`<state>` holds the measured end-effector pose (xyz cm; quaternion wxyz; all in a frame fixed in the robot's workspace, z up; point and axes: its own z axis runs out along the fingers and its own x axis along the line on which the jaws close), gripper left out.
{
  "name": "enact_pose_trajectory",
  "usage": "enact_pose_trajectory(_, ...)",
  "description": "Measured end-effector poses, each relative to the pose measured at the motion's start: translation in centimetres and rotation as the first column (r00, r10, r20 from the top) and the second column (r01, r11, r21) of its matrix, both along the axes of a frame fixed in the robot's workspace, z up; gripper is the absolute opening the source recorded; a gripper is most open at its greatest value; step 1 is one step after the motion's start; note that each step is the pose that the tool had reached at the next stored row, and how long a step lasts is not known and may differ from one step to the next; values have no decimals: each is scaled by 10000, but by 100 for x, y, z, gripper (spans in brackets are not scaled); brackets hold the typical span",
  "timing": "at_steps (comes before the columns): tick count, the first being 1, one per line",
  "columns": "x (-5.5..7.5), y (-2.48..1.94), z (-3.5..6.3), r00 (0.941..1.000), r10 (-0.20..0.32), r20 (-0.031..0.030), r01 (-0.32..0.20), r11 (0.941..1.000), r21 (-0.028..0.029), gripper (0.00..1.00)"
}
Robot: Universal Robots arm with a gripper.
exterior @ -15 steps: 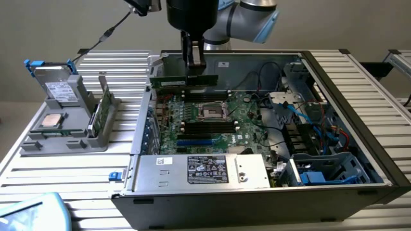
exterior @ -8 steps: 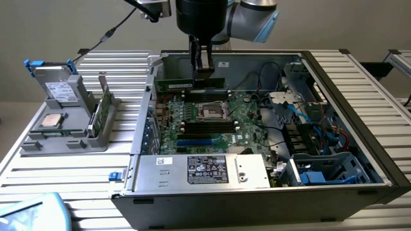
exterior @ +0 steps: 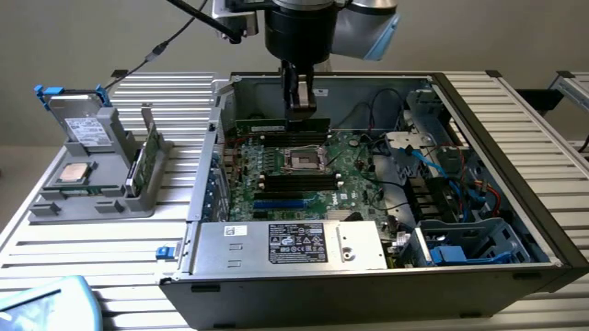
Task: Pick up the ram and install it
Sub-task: 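Pick up the ram and move it above insertion slot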
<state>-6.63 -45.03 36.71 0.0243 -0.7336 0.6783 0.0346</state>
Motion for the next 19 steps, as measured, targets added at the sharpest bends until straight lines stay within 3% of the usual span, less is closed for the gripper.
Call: enact_pose_trajectory(19,316,22,-277,9981,-619,-1,619,9981,-1,14)
